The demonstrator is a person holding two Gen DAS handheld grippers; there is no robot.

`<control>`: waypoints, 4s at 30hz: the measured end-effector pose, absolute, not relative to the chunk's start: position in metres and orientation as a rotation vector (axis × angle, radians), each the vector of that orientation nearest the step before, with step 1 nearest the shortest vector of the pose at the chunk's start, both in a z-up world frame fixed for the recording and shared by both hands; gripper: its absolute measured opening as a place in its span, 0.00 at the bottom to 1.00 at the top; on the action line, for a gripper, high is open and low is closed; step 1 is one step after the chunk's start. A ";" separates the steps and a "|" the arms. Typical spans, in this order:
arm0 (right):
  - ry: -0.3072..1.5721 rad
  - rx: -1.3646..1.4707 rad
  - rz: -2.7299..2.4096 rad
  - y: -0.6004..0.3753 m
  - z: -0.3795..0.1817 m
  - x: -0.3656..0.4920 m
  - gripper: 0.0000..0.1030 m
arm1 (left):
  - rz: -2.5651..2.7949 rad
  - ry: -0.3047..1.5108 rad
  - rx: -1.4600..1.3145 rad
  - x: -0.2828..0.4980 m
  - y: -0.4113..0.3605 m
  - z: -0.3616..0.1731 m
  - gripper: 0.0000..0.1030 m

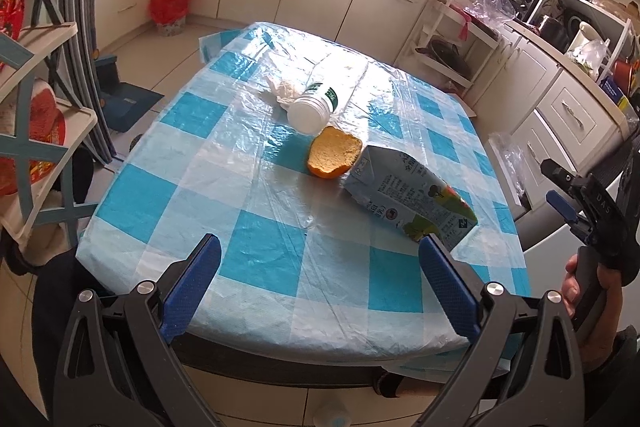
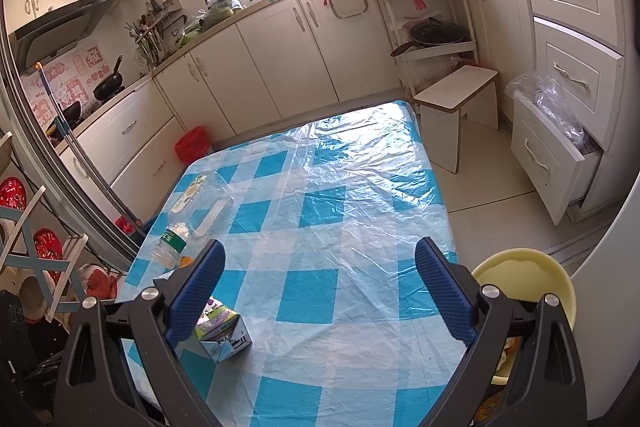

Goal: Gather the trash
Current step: 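Grasp the clear water bottle with the left gripper, then grasp the white tissue with the right gripper while the left gripper holds the bottle, then carry the tissue and bottle to the bucket and open the right gripper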

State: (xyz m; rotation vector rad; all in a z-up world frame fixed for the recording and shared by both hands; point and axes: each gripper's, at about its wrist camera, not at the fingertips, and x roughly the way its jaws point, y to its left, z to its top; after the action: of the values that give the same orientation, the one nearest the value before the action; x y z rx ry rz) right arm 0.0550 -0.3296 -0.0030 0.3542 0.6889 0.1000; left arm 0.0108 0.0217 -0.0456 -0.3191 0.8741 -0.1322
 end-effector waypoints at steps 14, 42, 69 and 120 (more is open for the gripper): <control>0.745 0.325 0.153 -0.311 -0.018 0.071 0.89 | -0.115 0.832 -0.291 0.097 0.037 -0.042 0.92; 0.804 0.325 0.274 -0.281 -0.021 0.088 0.89 | -0.255 0.913 -0.162 0.239 0.008 -0.036 0.52; 1.249 -0.249 0.496 -0.028 -0.072 0.247 0.46 | -0.168 0.836 -0.485 0.070 0.161 -0.047 0.52; 1.203 0.306 -0.213 -0.519 -0.089 0.089 0.43 | -0.737 0.858 -0.259 0.074 -0.193 0.028 0.52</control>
State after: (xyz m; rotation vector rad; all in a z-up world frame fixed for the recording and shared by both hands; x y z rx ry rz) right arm 0.0887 -0.5187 -0.0895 0.3060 1.2028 -0.2133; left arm 0.0741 -0.1930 0.0284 -0.2588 0.8583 -0.7375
